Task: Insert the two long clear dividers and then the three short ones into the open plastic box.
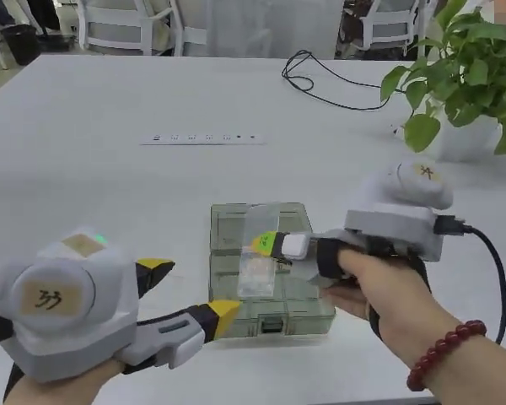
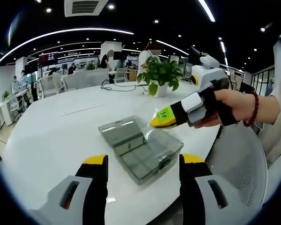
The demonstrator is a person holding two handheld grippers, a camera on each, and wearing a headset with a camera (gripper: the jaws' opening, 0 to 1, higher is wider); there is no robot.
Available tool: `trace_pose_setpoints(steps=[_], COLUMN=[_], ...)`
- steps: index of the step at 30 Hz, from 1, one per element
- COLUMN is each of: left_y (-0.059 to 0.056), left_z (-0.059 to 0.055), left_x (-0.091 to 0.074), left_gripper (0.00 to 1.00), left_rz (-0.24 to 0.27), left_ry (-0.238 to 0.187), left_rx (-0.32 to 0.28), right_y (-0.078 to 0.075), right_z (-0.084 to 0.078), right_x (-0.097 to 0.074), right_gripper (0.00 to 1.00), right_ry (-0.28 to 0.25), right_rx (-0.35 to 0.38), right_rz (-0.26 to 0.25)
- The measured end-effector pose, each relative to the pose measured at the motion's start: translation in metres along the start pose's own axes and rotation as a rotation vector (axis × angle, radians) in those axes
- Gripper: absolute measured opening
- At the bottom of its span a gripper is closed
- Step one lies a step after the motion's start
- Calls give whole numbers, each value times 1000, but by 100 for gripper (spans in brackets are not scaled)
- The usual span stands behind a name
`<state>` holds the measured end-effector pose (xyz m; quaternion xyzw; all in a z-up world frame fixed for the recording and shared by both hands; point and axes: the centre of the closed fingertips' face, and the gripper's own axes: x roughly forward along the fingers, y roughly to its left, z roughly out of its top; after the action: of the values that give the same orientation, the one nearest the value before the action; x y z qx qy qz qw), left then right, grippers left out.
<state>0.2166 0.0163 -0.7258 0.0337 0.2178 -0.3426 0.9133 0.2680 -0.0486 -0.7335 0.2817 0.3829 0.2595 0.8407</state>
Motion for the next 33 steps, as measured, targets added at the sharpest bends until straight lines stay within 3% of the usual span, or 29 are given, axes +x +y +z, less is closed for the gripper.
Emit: trace_pose_setpoints(steps=[3,10,17,25,33], left_y=[-1,0,-1,1,-3], left_z=[-2,-1,0,1,-6], left_x=[1,0,-1,-2,-1], left_gripper=[68,75,86,90,95], left_rz=[-3,13,8,8,-14], left_ry=[7,3,-6,0,37], left_rx=[29,62,105,141,168], right_y=[-6,-24,-30,-36,-46], right_z=[2,-3,-10,-6,-8], right_x=[-1,-6,-12,-18,-20], right_gripper=[6,7,7,7,7], right_ry=[13,104,168,201,234], right_rx=[16,54,52,59,80], right_rz=[-21,-106,-157,-213,-253])
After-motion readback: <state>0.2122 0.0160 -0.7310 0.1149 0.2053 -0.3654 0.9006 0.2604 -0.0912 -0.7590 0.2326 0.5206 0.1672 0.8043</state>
